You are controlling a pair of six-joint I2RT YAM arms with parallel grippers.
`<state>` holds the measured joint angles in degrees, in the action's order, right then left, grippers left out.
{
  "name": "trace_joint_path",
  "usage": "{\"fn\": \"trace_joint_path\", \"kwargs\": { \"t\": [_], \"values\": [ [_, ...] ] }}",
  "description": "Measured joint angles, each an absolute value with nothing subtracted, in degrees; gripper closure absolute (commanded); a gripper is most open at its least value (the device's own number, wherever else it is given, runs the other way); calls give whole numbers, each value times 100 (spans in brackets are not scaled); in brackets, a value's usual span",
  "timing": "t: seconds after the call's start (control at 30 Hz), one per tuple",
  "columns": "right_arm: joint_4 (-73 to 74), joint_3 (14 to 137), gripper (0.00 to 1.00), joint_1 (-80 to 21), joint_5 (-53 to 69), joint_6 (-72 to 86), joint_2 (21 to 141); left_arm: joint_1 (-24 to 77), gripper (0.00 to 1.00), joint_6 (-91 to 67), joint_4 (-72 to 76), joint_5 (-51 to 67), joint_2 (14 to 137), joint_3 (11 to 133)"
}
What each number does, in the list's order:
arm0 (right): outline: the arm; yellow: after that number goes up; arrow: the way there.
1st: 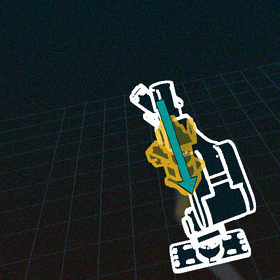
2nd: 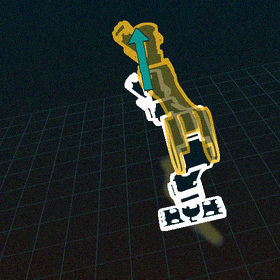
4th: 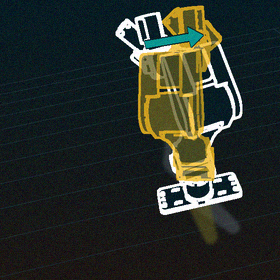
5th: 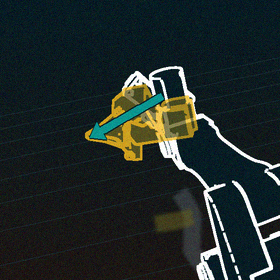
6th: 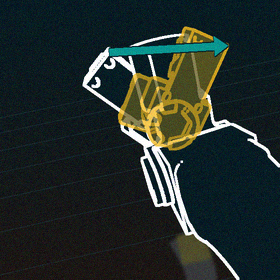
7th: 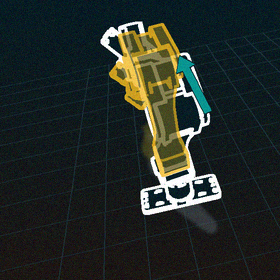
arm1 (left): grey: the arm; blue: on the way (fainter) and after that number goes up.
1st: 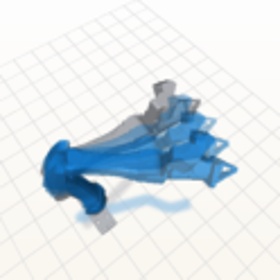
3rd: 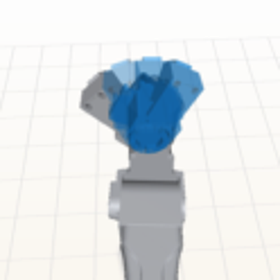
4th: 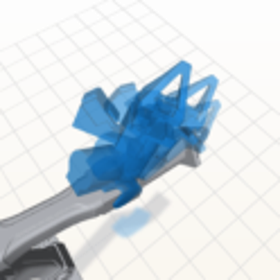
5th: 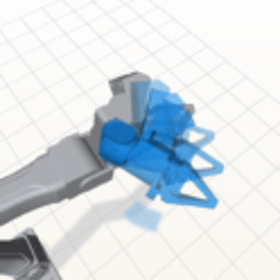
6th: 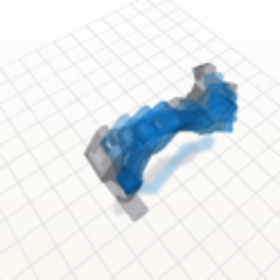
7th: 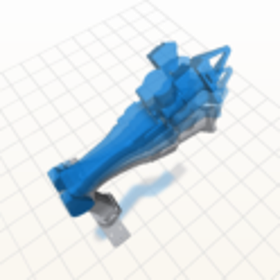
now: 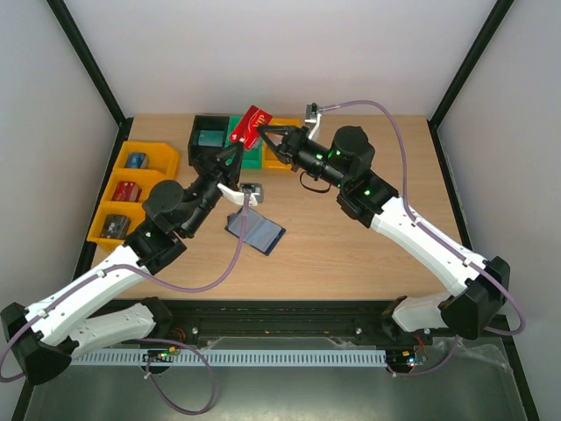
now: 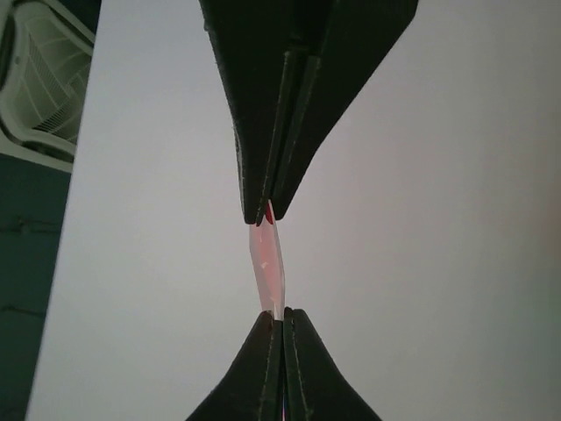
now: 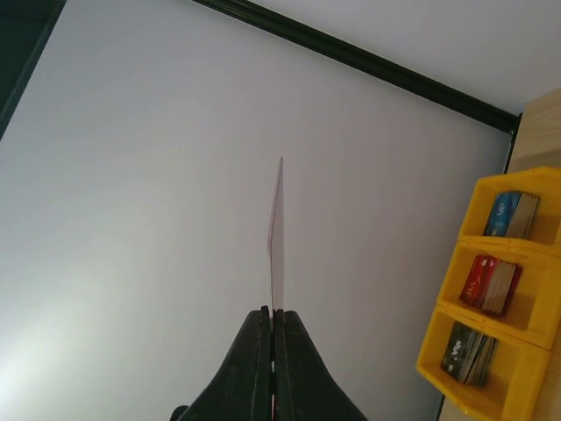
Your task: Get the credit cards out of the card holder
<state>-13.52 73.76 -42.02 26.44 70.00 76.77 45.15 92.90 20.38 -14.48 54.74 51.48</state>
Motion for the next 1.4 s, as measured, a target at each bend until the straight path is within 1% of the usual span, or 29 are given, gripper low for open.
{"fn": "trace_joint_path", "kwargs": {
  "t": [0.13, 0.27, 0.33, 0.37, 0.5, 0.63, 0.7, 0.73, 0.9, 1.0, 1.07, 1.23, 1.4],
  "values": [
    [-1153, 7572, 98, -4204, 2602, 6654, 7666, 4571, 98, 8353, 1549, -1496, 5474, 5509],
    [-1050, 7771, 98, -4248, 2585, 6379, 7575, 4676, 98, 7732, 1400, -1479, 5457, 5725],
    [-993, 7835, 95, -4265, 2593, 6283, 7533, 4716, 98, 7627, 1441, -1457, 5441, 5743],
    [-972, 7841, 91, -4268, 2591, 6254, 7522, 4733, 98, 7627, 1468, -1459, 5437, 5743],
    [-928, 7889, 53, -4261, 2574, 6163, 7520, 4742, 98, 8044, 1815, -1496, 5395, 5516],
    [-921, 7898, 23, -4254, 2495, 6025, 7485, 4759, 98, 8604, 2209, -1579, 5312, 5070],
    [-884, 7898, 5, -4246, 2429, 5846, 7437, 4762, 98, 8663, 2228, -1664, 5312, 5004],
    [-847, 7898, 1, -4246, 2394, 5756, 7404, 4762, 98, 8630, 2222, -1730, 5312, 5009],
    [-685, 7889, 1, -4182, 2097, 5266, 7135, 4759, 98, 7780, 1809, -1981, 5304, 5441],
    [-760, 7734, 1, -4025, 2008, 5046, 6925, 4729, 98, 6842, 1328, -1940, 5304, 6136],
    [-1133, 7426, 1, -3911, 2110, 4829, 6766, 4652, 98, 6101, 913, -1758, 5304, 6692],
    [-2714, 6652, 1, -3826, 2764, 4416, 6536, 4215, 98, 3839, -82, -609, 5256, 8051],
    [-4698, 6827, 1, -3870, 3603, 4836, 7065, 3752, 98, 1852, -620, 923, 5218, 8731]
  ]
}}
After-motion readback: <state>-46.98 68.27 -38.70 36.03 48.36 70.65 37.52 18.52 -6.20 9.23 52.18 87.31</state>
